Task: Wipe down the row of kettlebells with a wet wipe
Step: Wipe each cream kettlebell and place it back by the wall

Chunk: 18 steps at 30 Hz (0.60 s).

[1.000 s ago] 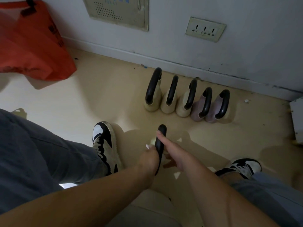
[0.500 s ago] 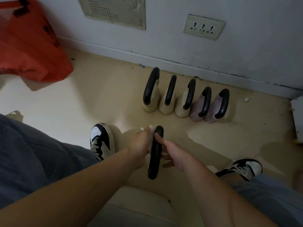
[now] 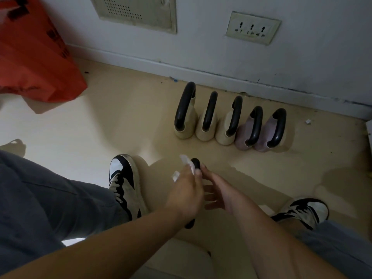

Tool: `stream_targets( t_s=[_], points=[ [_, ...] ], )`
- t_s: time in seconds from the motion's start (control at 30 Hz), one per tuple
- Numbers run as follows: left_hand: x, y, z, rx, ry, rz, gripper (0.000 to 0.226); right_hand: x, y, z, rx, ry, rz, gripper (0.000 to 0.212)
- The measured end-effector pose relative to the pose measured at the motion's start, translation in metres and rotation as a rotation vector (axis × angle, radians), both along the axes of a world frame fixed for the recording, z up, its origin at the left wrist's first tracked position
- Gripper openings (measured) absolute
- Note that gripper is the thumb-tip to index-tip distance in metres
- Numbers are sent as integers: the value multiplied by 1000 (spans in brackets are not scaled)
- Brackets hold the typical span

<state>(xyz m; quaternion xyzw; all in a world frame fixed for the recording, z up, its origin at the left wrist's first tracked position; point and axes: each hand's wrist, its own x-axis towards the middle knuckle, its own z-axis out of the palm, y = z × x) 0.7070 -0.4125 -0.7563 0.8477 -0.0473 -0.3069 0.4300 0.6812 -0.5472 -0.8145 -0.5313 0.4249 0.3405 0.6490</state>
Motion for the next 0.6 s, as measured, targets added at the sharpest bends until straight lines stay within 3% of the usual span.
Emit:
stream_targets(
  t_s=[0.07, 0.13, 0.2, 0.3, 0.37, 0.43, 0.53, 0.6],
  points=[
    [-6, 1, -14, 13, -139, -123, 54, 0, -3, -5, -23, 13, 36, 84],
    [0, 0, -23, -7, -166, -131, 50, 2, -4, -6, -47, 24, 59, 86],
    [22, -13, -21, -5, -41, -49, 43, 5, -7, -6, -54, 39, 75, 89],
    [64, -39, -25, 40, 266, 118, 51, 9, -12, -4, -21, 52, 102, 84],
    [68, -47, -25, 45, 272, 128, 50, 9, -14, -4, 25, 54, 86, 76],
    [49, -43, -21, 97, 44, -24, 45, 9, -16, -6, 56, 73, 64, 63],
    [15, -21, -19, 200, -429, -475, 49, 9, -19, -10, 67, 89, 70, 41],
    [20, -12, -24, 201, -589, -671, 51, 6, -21, -15, 80, 99, 25, 35]
  ],
)
